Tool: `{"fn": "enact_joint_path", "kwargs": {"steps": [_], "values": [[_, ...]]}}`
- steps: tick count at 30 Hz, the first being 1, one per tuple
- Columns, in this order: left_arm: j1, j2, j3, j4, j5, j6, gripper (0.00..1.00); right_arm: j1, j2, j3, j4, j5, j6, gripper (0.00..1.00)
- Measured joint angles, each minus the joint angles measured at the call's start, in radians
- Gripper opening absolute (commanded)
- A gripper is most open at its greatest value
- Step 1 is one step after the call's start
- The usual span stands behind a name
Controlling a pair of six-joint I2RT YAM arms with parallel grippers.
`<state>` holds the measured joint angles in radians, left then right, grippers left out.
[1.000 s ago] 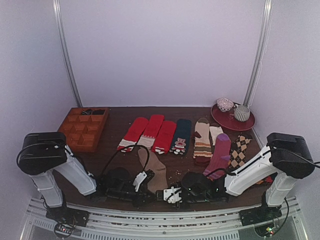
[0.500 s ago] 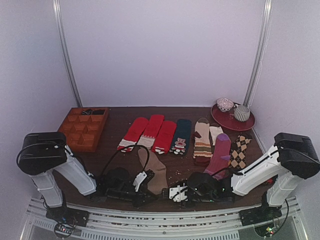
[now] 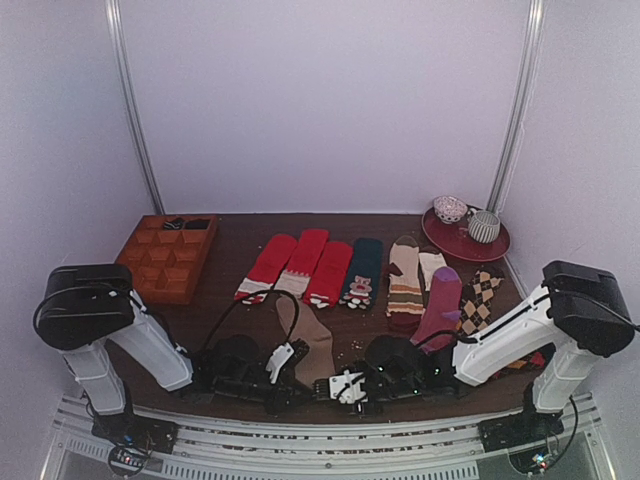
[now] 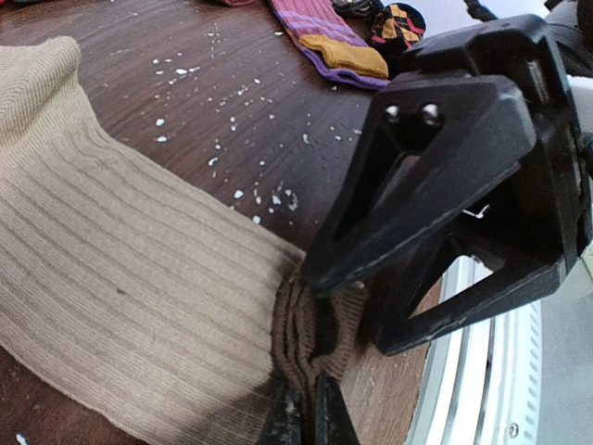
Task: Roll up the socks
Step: Roll a pair of socks at the center of the board.
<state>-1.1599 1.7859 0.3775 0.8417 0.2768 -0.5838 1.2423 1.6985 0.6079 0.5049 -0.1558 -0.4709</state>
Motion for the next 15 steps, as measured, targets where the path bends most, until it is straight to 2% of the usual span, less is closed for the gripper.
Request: {"fn": "enact_joint_path", "kwargs": {"steps": [12,15], "values": [[0.001,0.003,0.000,0.004,0.003,0.000,0.00,-0.055,0.089,0.070,0.025,-0.079,0.035,0.41],[0.003,0.005,0.000,0.004,0.011,-0.006,0.00,-0.060,0.090,0.071,0.026,-0.089,0.051,0.44]]}}
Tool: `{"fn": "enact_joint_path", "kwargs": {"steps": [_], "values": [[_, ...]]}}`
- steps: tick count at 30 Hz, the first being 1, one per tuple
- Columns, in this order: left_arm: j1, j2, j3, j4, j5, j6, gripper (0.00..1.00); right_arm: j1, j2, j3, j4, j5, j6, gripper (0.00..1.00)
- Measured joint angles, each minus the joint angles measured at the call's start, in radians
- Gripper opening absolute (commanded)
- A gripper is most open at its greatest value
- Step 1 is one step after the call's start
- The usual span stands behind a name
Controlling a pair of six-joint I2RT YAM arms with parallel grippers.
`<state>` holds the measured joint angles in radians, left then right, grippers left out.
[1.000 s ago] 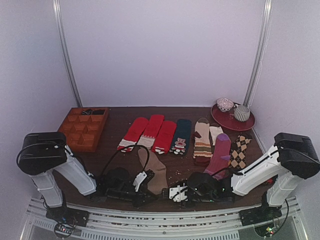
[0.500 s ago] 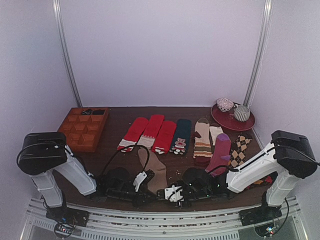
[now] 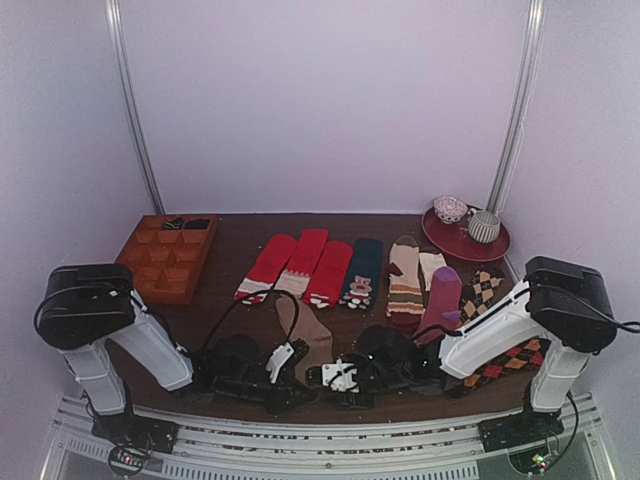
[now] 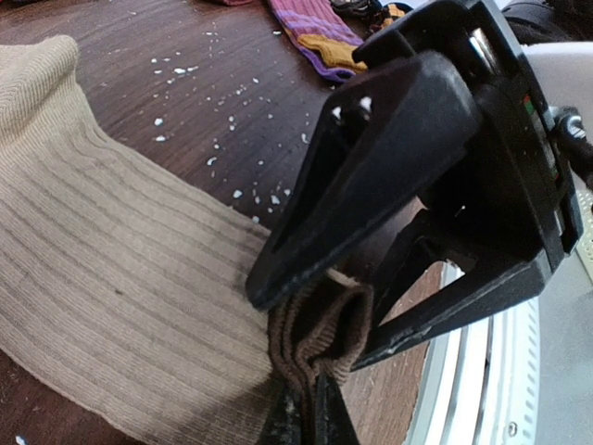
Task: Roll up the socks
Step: Roll a pair of socks at the center of the board.
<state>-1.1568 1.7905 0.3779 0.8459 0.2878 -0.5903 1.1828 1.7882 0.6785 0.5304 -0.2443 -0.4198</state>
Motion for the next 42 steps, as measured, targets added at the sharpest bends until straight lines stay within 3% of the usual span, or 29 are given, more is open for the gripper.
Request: {"fn": "enact_joint_path", "kwargs": {"steps": [11,29,42], "values": [[0.004,0.003,-0.057,0.070,0.126,-0.127,0.00,0.008,-0.195,-0.141,0.120,0.011,-0.023,0.44],[0.017,-0.003,-0.029,-0.007,0.184,-0.137,0.00,0.170,-0.161,-0.122,0.018,-0.007,-0.125,0.39],[0.017,-0.002,-0.029,-0.007,0.186,-0.138,0.00,0.172,-0.078,-0.070,-0.013,0.066,-0.162,0.38]]}}
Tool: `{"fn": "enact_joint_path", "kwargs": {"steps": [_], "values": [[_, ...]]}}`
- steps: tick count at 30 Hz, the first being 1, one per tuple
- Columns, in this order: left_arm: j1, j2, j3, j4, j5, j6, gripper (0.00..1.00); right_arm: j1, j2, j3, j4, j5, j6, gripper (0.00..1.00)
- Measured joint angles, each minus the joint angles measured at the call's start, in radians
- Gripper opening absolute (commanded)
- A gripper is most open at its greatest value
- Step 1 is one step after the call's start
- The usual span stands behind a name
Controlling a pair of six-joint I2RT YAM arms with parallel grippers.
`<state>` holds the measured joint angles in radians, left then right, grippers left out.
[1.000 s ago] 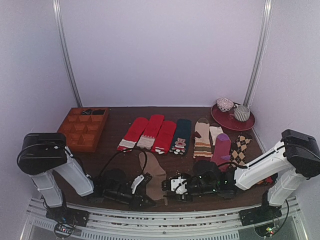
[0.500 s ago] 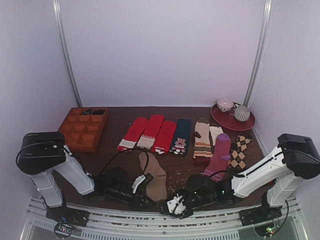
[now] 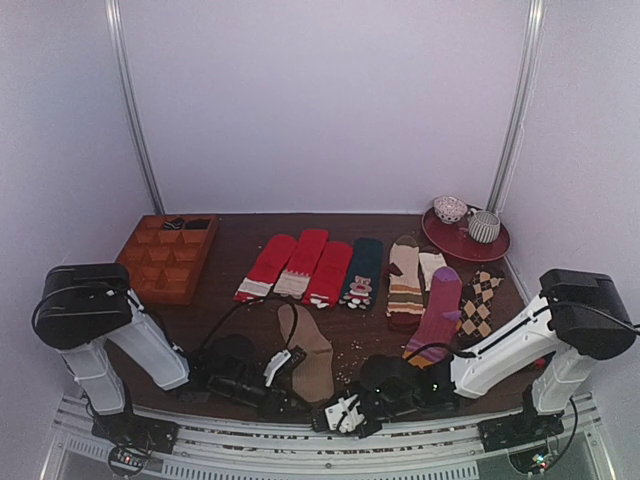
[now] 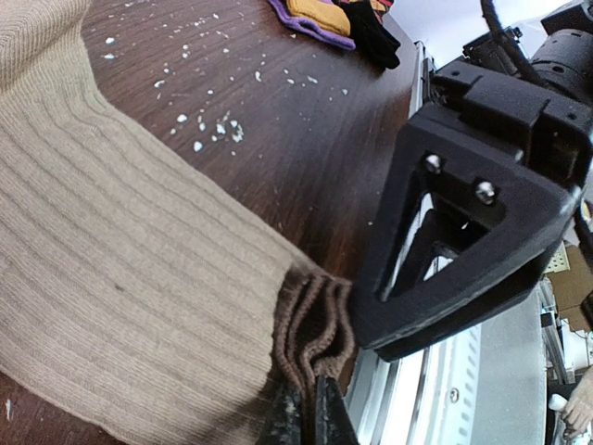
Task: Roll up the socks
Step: Roll a pair of socks at the center of the board.
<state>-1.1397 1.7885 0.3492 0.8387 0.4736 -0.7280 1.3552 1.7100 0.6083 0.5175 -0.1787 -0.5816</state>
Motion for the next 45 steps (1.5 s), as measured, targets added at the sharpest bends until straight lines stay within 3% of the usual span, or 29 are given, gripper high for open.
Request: {"fn": "enact_joint_path", "kwargs": {"steps": [4,9,12,14,16,19,45], "values": [[0.000,0.000,0.000,0.000,0.000,0.000,0.00,-0.009,0.027,0.007,0.004,0.013,0.005,0.35],[0.000,0.000,0.000,0.000,0.000,0.000,0.00,-0.011,0.034,0.018,-0.013,-0.004,0.035,0.22],[0.000,-0.004,0.000,-0.006,-0.002,0.002,0.00,-0.012,0.039,0.037,-0.037,-0.013,0.077,0.22],[0.000,-0.005,0.000,-0.009,-0.003,0.004,0.00,-0.014,0.041,0.046,-0.042,0.012,0.111,0.24],[0.000,-0.006,0.002,-0.013,-0.003,0.004,0.00,-0.026,0.043,0.049,-0.041,0.049,0.144,0.35],[0.000,-0.005,0.003,-0.014,-0.003,0.004,0.00,-0.033,0.035,0.041,-0.027,0.094,0.175,0.39],[0.000,-0.006,0.006,-0.021,-0.002,0.004,0.00,-0.045,-0.059,-0.024,-0.030,0.060,0.093,0.44]]}}
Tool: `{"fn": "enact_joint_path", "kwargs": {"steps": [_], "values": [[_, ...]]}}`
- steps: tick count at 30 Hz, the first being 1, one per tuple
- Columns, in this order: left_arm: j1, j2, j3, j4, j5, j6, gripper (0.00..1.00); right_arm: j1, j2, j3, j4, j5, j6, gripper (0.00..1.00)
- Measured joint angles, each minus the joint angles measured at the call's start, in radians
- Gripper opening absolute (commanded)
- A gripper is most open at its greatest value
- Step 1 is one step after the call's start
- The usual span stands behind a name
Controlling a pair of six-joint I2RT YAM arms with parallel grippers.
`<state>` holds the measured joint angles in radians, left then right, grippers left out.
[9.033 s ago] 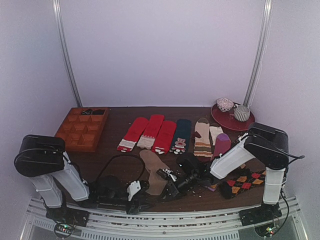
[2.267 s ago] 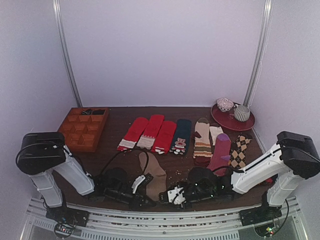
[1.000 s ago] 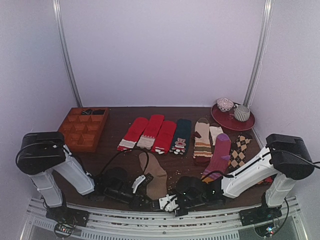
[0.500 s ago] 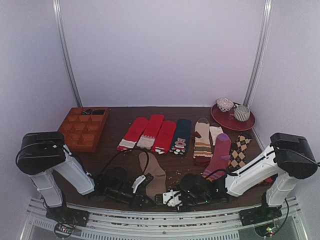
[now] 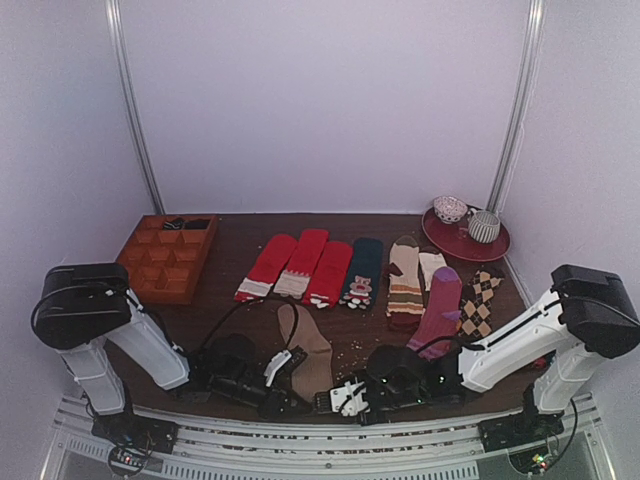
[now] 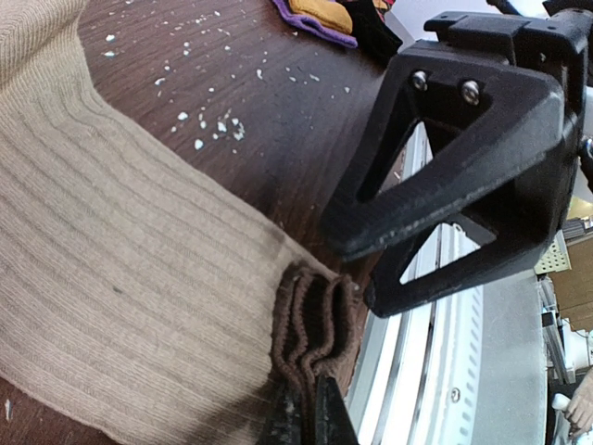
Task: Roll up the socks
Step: Roll a pair of socks at the center of the board.
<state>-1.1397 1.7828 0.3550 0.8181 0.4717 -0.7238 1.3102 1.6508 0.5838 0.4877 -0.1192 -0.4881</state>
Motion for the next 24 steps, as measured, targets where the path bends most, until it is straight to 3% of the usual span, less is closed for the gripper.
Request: {"fn": "enact_joint_path", "kwargs": {"steps": [24], "values": [[0.000,0.000,0.001,-0.001,0.000,0.000,0.00,-0.008,0.120,0.095,0.014,-0.032,0.003,0.41]]}}
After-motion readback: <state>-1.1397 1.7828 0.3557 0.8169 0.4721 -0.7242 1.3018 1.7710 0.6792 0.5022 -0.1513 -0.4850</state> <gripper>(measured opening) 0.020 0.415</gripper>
